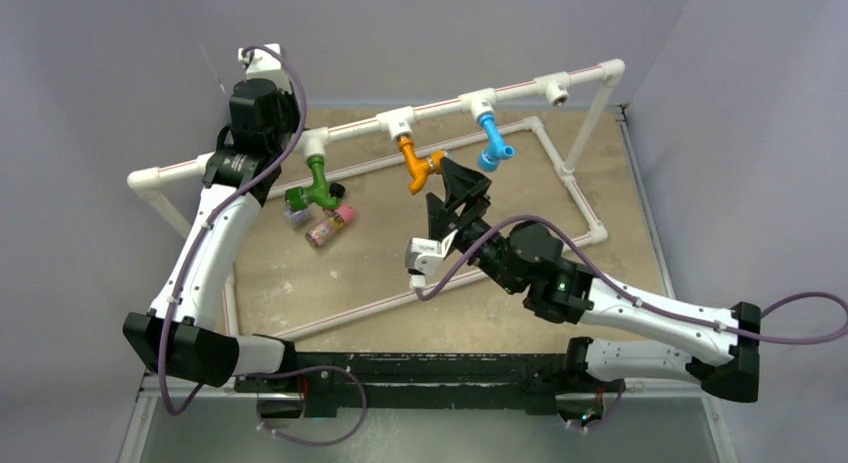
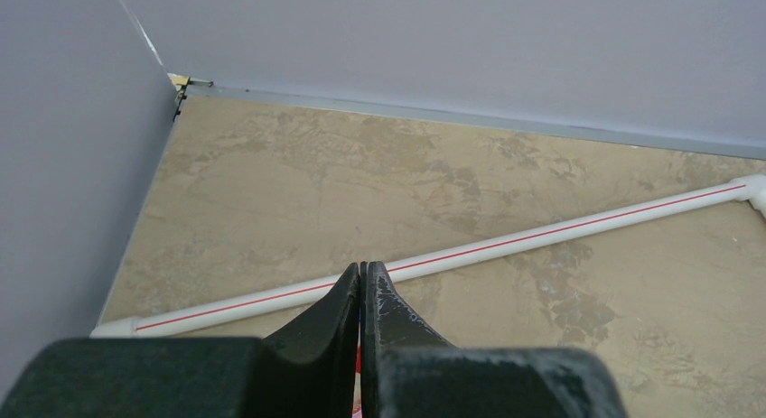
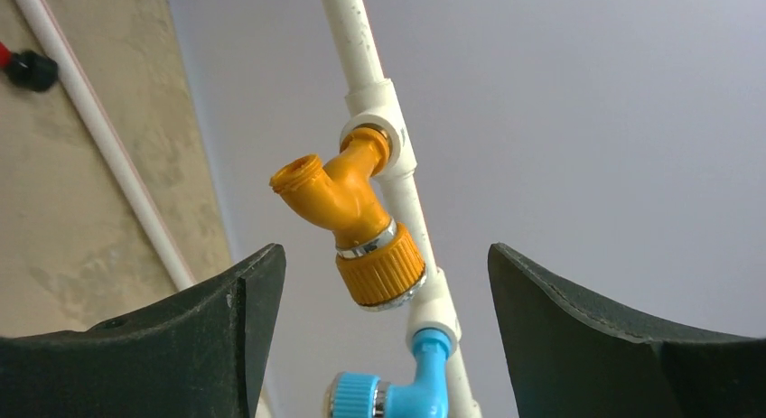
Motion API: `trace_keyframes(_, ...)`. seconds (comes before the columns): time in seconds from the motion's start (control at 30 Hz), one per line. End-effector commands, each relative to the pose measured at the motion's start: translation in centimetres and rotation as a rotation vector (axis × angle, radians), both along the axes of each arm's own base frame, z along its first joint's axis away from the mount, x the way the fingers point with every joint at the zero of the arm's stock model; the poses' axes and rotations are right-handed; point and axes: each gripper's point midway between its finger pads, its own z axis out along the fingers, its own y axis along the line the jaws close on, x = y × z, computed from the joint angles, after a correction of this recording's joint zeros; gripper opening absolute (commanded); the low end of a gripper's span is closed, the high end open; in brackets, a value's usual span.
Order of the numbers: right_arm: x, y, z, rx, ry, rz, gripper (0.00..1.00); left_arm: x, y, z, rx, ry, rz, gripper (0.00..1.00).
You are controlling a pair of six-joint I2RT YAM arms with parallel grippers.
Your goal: Install the water faucets
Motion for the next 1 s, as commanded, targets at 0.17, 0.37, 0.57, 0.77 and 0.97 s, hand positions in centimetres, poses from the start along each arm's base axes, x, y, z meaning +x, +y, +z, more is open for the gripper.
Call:
trace_keyframes(0.17, 1.7, 0.7, 3.0, -0.047, -0.276, -0.139, 0.79, -1.7, -1.7, -5.0, 0.004, 0.183, -0.082, 0.0)
trace_keyframes(0.37, 2.3, 2.8, 2.7, -0.062, -0.312, -0.135, 0.74, -1.7, -1.7, -4.8, 0.004, 0.181, -0.084, 0.0)
trace_keyframes(0.57, 3.7, 3.4, 2.2, -0.017, -0.254, -0.187, 0.38, -1.7, -1.7, -4.9, 0.006, 0.182, -0.084, 0.0)
trace_keyframes(0.77, 4.1, 3.0, 1.3, 0.106, -0.138, -0.2, 0.0, -1.9, -1.7, -4.7, 0.005, 0.176, -0.084, 0.0)
trace_keyframes(0.97, 4.5, 3.0, 0.9, 0.423, 0.101, -0.187, 0.0, -1.9, -1.6, -4.7, 0.007, 0.176, -0.082, 0.0)
